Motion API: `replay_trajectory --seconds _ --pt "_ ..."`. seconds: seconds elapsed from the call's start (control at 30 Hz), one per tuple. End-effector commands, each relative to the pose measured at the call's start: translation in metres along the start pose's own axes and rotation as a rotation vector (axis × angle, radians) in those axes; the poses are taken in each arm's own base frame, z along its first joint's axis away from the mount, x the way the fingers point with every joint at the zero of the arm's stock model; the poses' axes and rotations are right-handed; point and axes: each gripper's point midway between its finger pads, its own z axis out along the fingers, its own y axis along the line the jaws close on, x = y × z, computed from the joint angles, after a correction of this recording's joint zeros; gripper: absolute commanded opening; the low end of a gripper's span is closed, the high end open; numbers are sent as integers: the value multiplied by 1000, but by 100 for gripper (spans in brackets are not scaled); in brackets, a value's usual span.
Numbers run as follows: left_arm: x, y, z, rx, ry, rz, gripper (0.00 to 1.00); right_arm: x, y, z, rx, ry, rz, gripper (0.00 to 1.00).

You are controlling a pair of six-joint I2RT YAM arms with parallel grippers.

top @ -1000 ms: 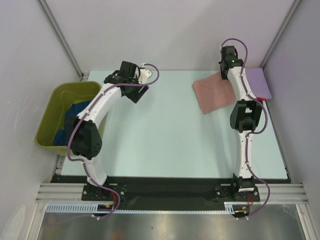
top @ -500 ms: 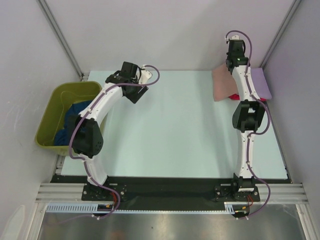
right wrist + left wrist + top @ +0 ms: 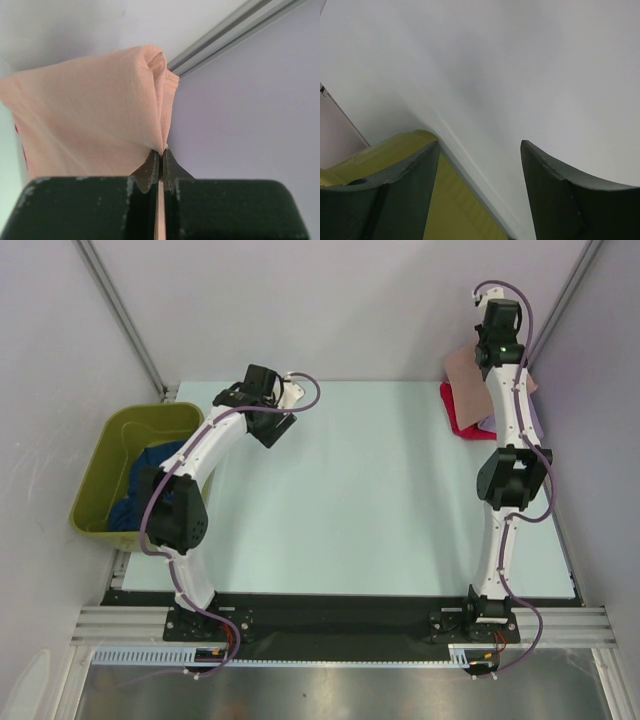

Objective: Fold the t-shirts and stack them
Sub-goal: Neatly place the folded tshirt to the corner

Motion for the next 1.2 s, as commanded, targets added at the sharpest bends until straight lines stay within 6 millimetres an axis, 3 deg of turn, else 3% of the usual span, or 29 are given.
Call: replay_trajectory --seconds 0.0,0.2,0.37,0.7,0.77,0.83,1.1,1.17 --pt "-15 19 -11 -58 -44 5 71 -51 -55 -38 75 -147 65 0" --pt "-10 21 -11 -75 -36 17 72 -43 -43 -32 24 -137 49 0" --pt "-8 20 -10 -76 -30 20 72 -18 -27 -2 -46 -109 46 0" --pt "-4 23 -9 -90 -1 33 72 33 -18 63 -64 -76 70 0" --pt "-4 23 -8 -93 3 34 72 38 -28 73 -33 -88 97 0" --pt "-1 23 -6 -94 12 38 72 48 -24 83 -43 -84 94 0" --pt "9 20 5 -88 60 47 72 69 -43 108 17 -98 111 0" --pt "9 20 6 -91 65 49 72 75 -40 114 9 -94 106 0"
